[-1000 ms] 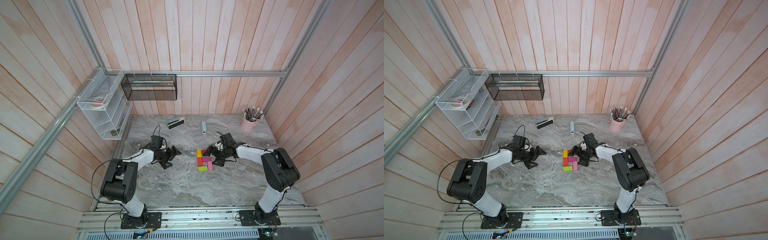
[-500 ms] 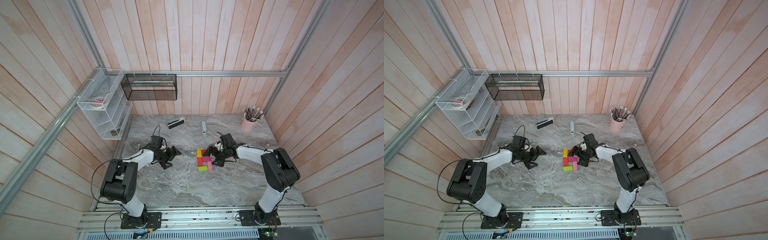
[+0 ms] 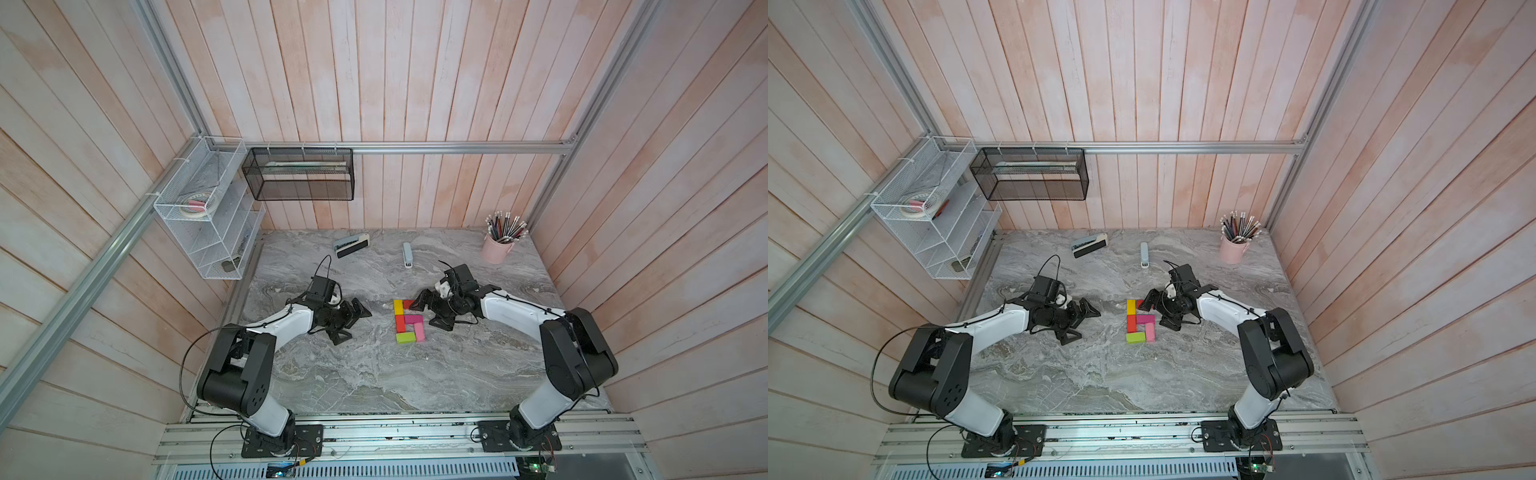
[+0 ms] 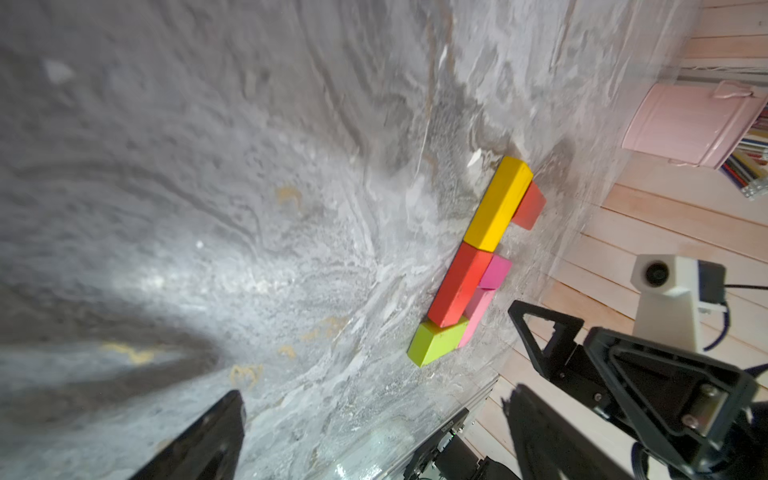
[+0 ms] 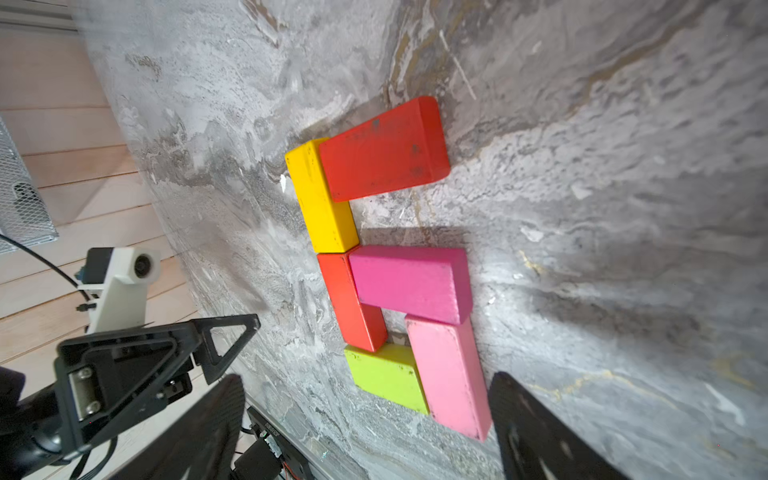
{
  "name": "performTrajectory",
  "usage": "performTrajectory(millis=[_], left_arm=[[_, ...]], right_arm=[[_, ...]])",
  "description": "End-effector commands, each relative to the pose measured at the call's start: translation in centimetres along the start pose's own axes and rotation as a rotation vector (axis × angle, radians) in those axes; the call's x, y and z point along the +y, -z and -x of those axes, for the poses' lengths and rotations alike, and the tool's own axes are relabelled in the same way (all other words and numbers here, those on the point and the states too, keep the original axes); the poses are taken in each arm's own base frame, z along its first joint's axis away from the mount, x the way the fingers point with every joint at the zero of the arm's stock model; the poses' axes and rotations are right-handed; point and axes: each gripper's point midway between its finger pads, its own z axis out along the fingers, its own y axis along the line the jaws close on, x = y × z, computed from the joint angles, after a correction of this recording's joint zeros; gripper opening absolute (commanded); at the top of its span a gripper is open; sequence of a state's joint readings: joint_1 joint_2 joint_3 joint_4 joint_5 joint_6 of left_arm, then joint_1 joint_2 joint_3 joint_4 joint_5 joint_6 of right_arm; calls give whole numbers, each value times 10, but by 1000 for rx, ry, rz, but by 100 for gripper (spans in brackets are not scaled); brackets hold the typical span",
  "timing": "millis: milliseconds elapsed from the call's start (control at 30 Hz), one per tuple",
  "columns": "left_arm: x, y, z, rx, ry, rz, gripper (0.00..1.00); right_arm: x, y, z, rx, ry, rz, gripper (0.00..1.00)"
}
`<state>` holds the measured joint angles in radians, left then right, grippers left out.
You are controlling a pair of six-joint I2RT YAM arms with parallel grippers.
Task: Assemble the number 6 with building blocks
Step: Assemble the building block at the center of the board, then adjust the building block at the center of the board.
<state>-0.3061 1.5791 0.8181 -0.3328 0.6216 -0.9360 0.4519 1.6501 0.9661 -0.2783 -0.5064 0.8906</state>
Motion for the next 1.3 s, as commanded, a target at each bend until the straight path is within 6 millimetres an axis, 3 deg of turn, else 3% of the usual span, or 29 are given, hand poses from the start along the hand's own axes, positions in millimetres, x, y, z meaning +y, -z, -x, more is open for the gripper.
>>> performTrajectory(millis=[0, 333, 500, 667, 967, 1267], left_arm=[[-5, -1, -14, 35, 45, -48, 100], [-29, -30, -41, 116, 63, -99, 100], [-36, -39, -34, 93, 82, -110, 100], [-49, -45, -16, 52, 64, -109, 100], [-71, -59, 13, 36, 19, -83, 100], [-63, -59, 16, 28, 20, -65, 100]], right_arm=[[-12, -1, -9, 9, -42, -9, 95], [-19, 9, -11, 23, -96, 0, 95], [-19, 22, 4, -22, -97, 33, 95], [-17, 29, 34, -71, -74, 38, 95], [-6, 3, 83, -56, -17, 62, 94], [4, -19, 99, -23, -8, 137, 94]])
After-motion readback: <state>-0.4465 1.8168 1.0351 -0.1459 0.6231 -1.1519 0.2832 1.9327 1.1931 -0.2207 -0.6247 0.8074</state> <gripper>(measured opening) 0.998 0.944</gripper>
